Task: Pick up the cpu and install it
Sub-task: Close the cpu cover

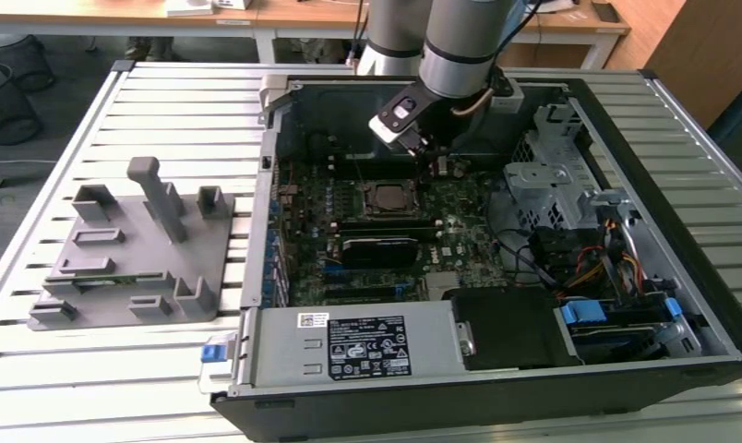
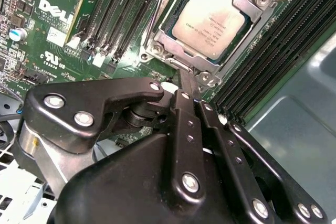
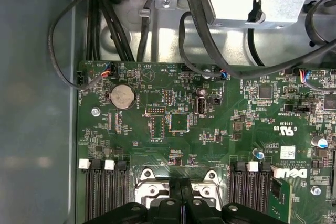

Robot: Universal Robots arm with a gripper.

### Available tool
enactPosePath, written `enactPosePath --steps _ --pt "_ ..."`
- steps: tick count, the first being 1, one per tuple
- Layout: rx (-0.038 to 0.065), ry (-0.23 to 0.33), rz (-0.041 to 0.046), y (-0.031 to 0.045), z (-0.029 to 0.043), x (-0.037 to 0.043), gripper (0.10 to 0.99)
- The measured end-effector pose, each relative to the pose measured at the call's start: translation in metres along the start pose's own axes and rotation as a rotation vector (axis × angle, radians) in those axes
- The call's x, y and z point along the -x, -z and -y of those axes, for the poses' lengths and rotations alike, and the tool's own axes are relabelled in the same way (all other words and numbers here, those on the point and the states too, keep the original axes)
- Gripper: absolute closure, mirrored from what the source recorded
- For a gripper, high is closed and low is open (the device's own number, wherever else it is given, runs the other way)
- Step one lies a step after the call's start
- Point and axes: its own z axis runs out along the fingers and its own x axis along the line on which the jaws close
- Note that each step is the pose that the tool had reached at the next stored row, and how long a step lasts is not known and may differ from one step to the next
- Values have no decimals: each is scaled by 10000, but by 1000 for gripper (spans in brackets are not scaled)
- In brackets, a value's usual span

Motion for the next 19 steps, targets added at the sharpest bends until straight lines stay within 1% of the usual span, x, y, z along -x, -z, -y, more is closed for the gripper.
enactPosePath --steps 19 --pt "-1 1 1 -52 3 0 980"
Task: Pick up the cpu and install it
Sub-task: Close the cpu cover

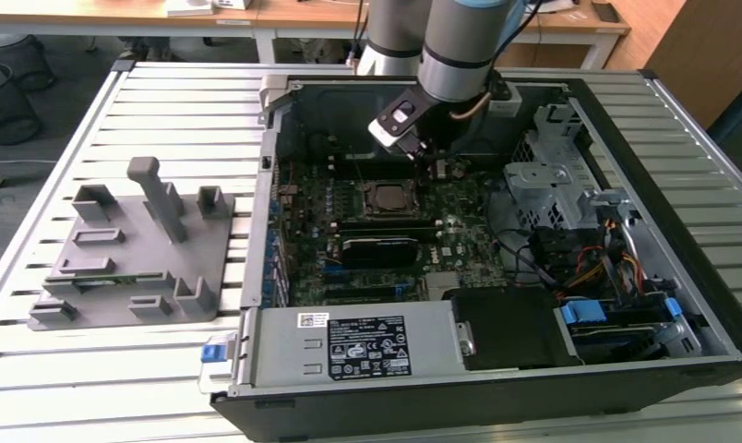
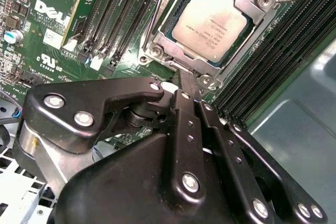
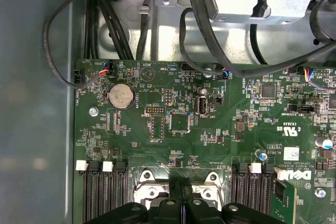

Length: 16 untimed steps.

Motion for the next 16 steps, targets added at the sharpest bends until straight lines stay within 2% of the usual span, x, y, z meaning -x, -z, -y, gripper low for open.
enactPosePath --steps 16 --pt "0 -1 0 -42 13 0 980"
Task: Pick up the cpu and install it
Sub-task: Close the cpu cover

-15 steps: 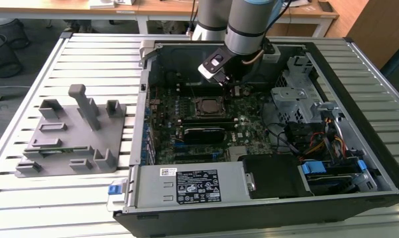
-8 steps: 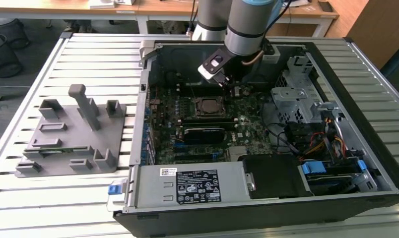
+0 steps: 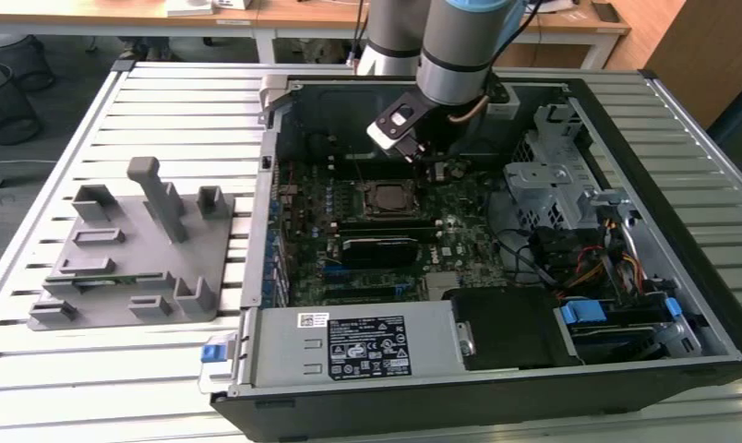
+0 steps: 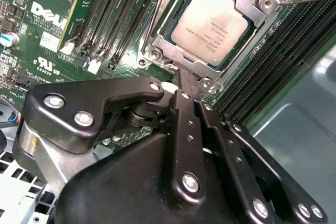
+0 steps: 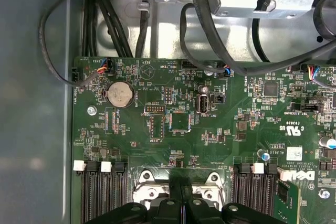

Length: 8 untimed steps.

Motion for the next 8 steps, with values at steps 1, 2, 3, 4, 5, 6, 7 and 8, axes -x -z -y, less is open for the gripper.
enactPosePath --steps 1,2,3,4,5,6,7,8 --pt "0 0 0 -3 3 0 980" --pt "0 0 0 -6 7 0 980" --pt "0 1 0 -9 11 0 980" --pt "0 1 0 -12 15 0 980" --pt "-1 1 1 -13 17 0 980" --pt "-1 1 1 -16 20 0 980" --pt "0 1 0 -18 23 0 980" --pt "0 1 -1 -21 24 -1 980"
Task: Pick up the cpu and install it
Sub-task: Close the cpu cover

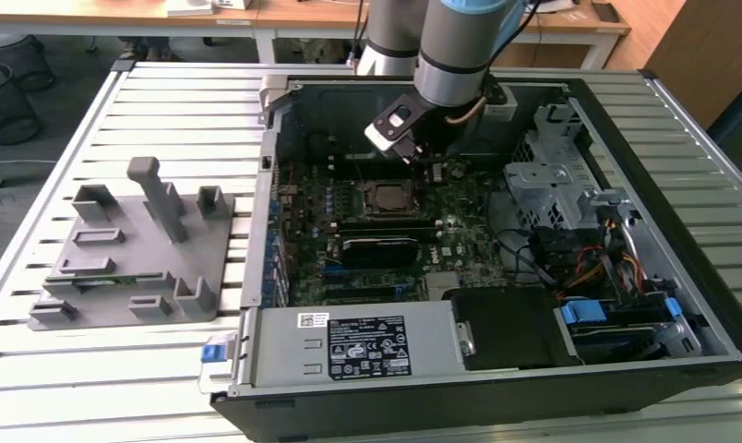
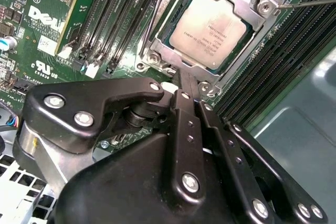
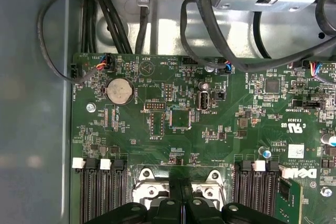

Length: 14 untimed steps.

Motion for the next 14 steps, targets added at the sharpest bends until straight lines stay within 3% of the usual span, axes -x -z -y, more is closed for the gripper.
enactPosePath --steps 6,14 --pt "0 -1 2 -17 32 -1 980" --pt "-1 13 3 -40 190 -3 980"
